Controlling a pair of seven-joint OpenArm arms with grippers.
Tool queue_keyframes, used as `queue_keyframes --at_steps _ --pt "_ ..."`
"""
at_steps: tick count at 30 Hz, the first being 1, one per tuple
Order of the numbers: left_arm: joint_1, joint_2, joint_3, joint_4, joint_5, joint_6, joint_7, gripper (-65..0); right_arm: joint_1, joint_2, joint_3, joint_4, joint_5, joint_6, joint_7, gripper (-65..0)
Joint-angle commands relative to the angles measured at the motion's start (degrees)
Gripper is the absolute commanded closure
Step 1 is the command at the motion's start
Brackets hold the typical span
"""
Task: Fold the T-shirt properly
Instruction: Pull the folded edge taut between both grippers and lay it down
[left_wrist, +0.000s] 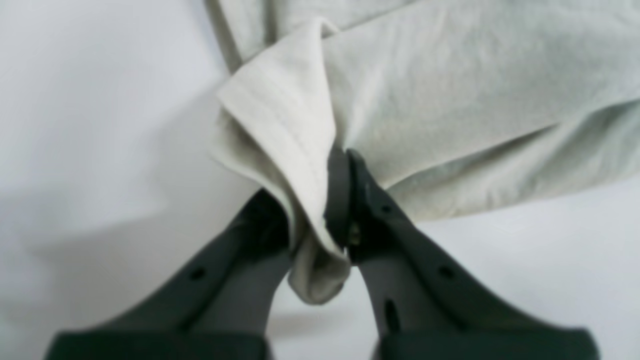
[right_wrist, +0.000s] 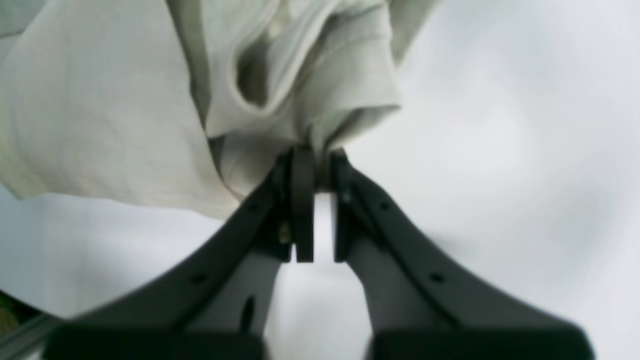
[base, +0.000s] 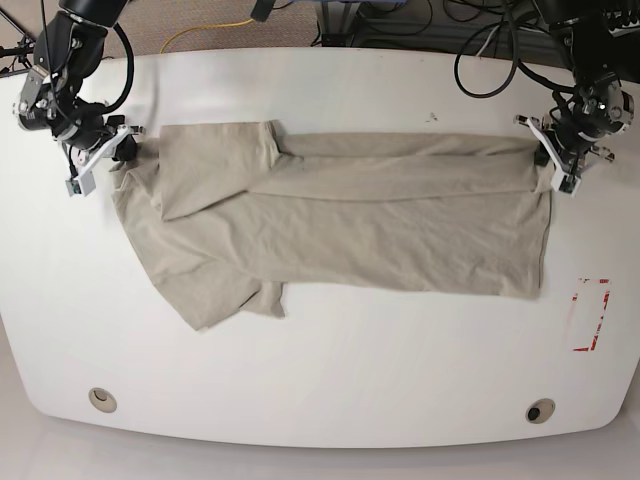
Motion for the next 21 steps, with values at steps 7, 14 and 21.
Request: queue_keyframes --at_steps 7,14,21 --pt "7.84 -0.55 -4.21 6.49 0.08 0.10 2.93 0.0 -9.65 -3.14 7.50 10.09 1.79 0.12 -1.73 0.0" --pt "11.01 -0.55 -5.71 7.37 0.08 0.10 3.11 0.0 -13.17 -5.77 9.26 11.06 1.79 0.12 -2.78 0.0" --pt "12.24 -0.64 -5.62 7.55 0.35 0.10 3.11 -18.5 -13.87 -6.13 9.44 11.50 1.79 0.12 -2.87 -21.4"
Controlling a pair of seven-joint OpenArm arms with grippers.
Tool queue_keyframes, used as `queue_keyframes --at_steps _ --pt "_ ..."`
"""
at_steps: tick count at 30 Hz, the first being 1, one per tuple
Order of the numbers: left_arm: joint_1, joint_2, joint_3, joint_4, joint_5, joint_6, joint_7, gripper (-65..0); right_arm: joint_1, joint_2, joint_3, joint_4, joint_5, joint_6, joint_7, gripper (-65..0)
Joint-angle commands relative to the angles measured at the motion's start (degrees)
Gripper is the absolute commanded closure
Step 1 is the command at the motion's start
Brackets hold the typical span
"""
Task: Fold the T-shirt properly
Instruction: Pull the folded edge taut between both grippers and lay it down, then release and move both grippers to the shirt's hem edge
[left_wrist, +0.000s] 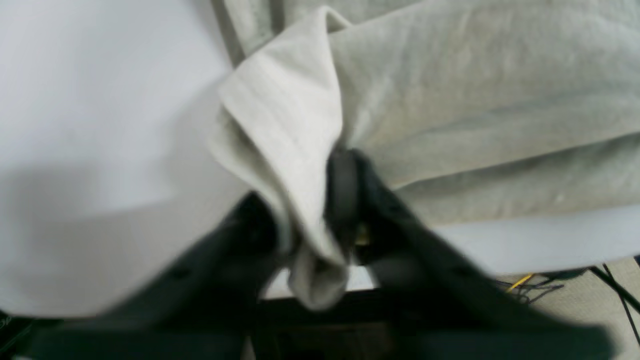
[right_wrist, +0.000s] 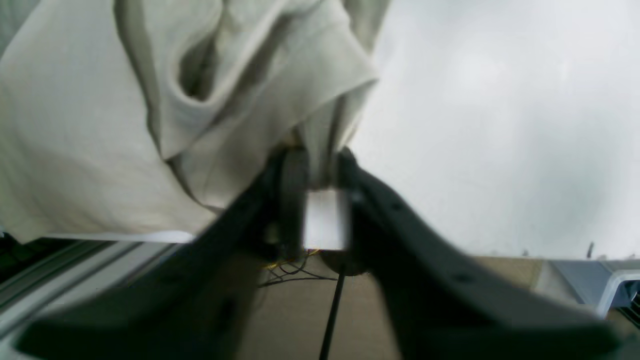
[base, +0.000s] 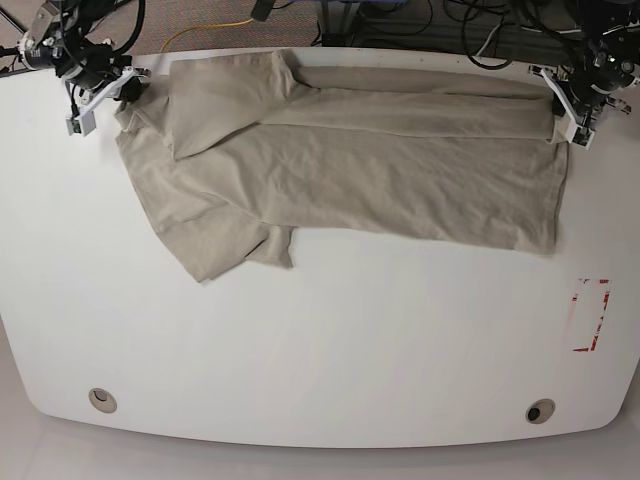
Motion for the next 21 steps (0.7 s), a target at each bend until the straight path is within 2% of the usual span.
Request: queue_keyframes --at_steps 1,3,6,9,14,21 --pt "0.24 -0.86 -0.29 0.82 0.76 0.29 0.68 -23.3 -0.15 1.09 0.87 2.30 0.13 0.01 0.78 -27.3" --pt "0.07 -0.94 -0.29 1.61 0.59 0.29 0.68 -37.5 -0.68 0.65 2.54 5.99 0.13 -0.26 0.69 -44.2" --pt "0.07 -1.03 -0.29 4.95 0.59 0.29 0.77 -40.7 -0.68 -0.50 6.14 10.03 -0.04 -0.34 -0.63 -53.0" --pt "0.07 -1.12 -0.29 9.08 0.50 0.29 1.39 -40.8 -0.15 -0.41 9.40 11.53 0.04 0.10 -2.91 -53.1" --pt "-2.48 -1.12 -0.29 14.00 0.41 0.29 3.85 -40.8 3.46 0.82 9.83 11.62 0.13 0.10 -3.18 -53.1" --pt "-8.20 -1.12 -0.38 14.97 0.94 0.29 4.99 -40.8 11.02 3.72 3.68 10.12 -0.40 0.10 -3.18 -53.1"
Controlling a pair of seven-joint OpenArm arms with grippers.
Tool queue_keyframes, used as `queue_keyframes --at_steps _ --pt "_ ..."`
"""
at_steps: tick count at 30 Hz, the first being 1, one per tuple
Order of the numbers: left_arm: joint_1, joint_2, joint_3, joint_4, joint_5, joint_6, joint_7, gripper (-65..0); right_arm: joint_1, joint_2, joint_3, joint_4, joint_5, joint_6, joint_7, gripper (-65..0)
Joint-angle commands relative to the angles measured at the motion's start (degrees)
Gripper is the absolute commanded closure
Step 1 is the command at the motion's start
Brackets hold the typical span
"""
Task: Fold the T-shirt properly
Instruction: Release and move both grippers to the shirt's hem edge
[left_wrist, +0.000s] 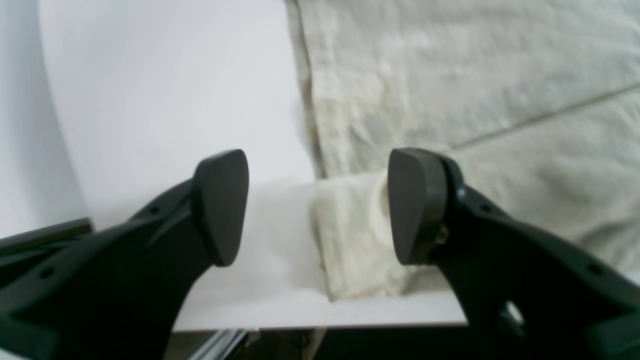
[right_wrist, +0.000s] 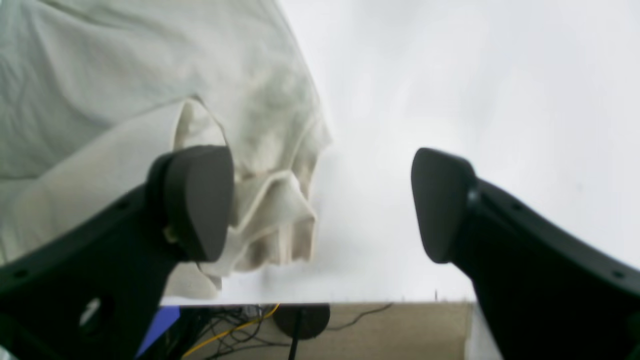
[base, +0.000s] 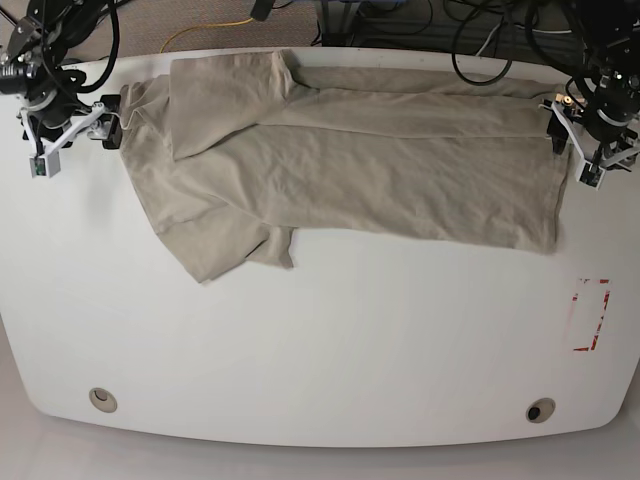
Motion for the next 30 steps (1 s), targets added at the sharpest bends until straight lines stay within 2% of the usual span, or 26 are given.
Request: queue_keyframes --at_steps 1,7,13,20,30 --pt "-3.35 -0.97 -0.38 0.98 -0.26 0.21 -0.93 -40.8 4.77 2.53 -3.03 -0.99 0.33 0.09 0.76 -53.0" --pt "-10.65 -0.97 -0.38 -0.34 0.18 0.21 -0.93 -40.8 13.48 4.72 -8.22 -8.55 0.33 -0.08 0.93 -53.0" --pt "-18.82 -0.79 -0.29 -5.00 6.95 0.21 -0.93 -40.8 21.04 7.10 -14.20 -19.62 0.33 -0.08 4.27 -53.0" --pt "-25.42 -0.79 -0.29 -13.70 8.44 0.21 -1.02 -40.8 28.25 9.56 -22.38 -34.66 0.33 -0.08 12.63 -53.0" --pt "-30.08 -0.79 -0.29 -23.11 8.35 0.21 -2.08 -40.8 34.40 12.90 -33.80 -51.10 0.33 0.18 26.25 -53.0"
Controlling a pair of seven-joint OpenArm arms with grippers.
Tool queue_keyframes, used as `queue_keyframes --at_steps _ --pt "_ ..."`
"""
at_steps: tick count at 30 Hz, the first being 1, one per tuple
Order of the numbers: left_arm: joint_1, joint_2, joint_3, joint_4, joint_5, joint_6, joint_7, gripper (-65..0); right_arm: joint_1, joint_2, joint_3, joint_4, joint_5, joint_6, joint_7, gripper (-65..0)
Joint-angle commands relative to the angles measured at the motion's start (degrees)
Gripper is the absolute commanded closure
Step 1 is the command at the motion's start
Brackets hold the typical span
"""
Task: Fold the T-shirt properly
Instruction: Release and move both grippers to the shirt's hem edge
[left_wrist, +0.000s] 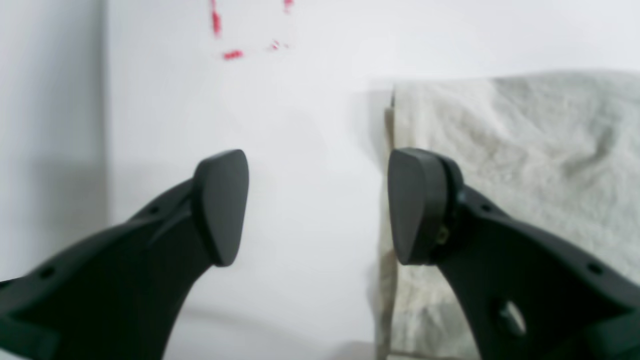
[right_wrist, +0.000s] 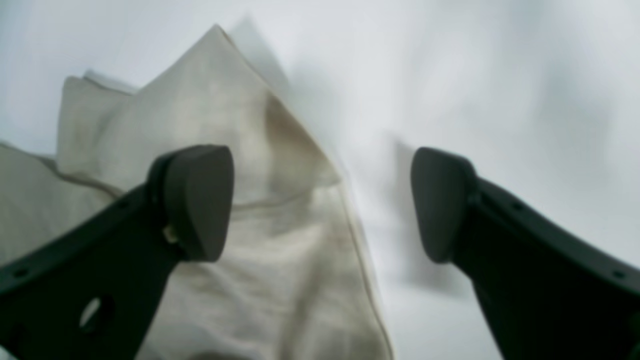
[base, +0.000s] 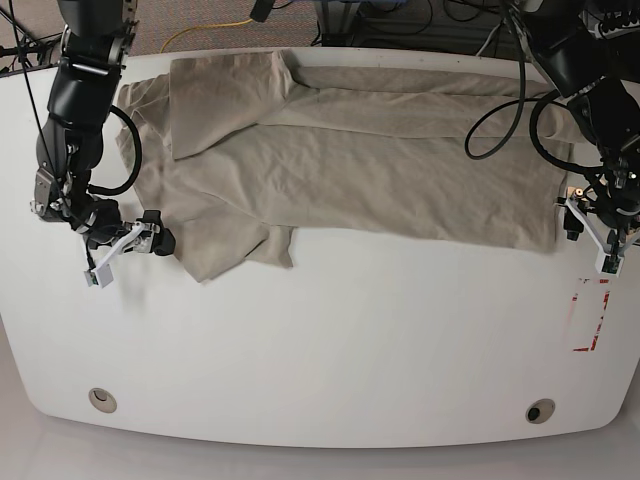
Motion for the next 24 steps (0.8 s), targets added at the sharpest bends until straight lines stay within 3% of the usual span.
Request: queue_keyframes --at_steps 1,10,16,18,22,24 --pt "-2.12 -0.97 -0.18 -1.87 -0.39 0.16 -2.58 -40.8 3.06 1.95 -2.66 -3.85 1.07 0.49 5.19 -53.0" --pt "-2.48 -0.79 -0.27 -8.72 -0.65 0.16 -13.13 -40.8 3.41 1.42 -7.41 -6.31 1.51 0.49 7.82 -53.0" --pt "-2.56 -0.79 -0.27 -14.44 -1.53 0.16 -20.08 -40.8 3.06 -0.78 -7.50 -6.48 0.98 0.49 7.74 -52.5" --pt "-2.56 -0.79 -0.18 -15.93 -3.64 0.16 -22.36 -40.8 2.97 -1.04 -7.50 -6.40 1.07 0.49 7.56 -49.1" --pt "-2.56 -1.05 -0.18 -20.33 -9.09 3.37 -24.03 -40.8 2.97 -2.36 -7.58 -6.40 1.07 0.49 7.47 -37.7" --pt "-2.56 -1.14 0.00 -21.38 -9.97 4.51 -24.03 -41.0 2.97 -2.45 -7.58 -6.40 1.07 0.49 7.47 -36.1"
